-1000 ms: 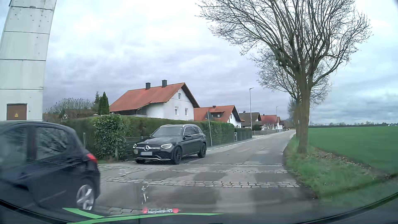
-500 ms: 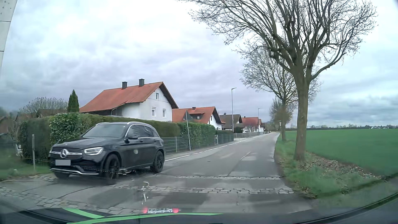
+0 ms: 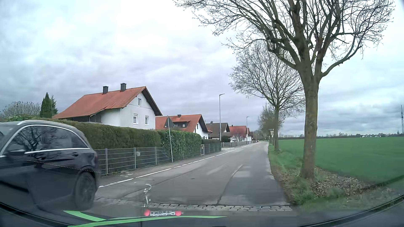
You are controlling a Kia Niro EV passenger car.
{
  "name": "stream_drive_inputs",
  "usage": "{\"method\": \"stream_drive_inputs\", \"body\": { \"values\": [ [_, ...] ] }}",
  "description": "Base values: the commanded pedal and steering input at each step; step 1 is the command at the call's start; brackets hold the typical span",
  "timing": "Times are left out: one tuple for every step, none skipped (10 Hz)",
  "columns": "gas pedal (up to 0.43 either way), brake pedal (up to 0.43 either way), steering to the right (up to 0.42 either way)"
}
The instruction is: Follow the waypoints while adhering to traffic rules and regulations
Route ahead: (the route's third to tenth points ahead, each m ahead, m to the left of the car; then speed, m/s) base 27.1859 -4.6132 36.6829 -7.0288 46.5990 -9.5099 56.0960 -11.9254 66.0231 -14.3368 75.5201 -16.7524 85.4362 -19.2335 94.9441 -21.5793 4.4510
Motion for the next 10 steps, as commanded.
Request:
{"method": "stream_drive_inputs", "body": {
  "values": [
    [0.15,0.0,0.115],
    [0.177,0.0,0.108],
    [0.177,0.0,0.096],
    [0.189,0.0,0.091],
    [0.189,0.0,0.09],
    [0.189,0.0,0.089],
    [0.189,0.0,0.084],
    [0.189,0.0,0.079],
    [0.189,0.0,0.076],
    [0.189,0.0,0.074]
  ]
}}
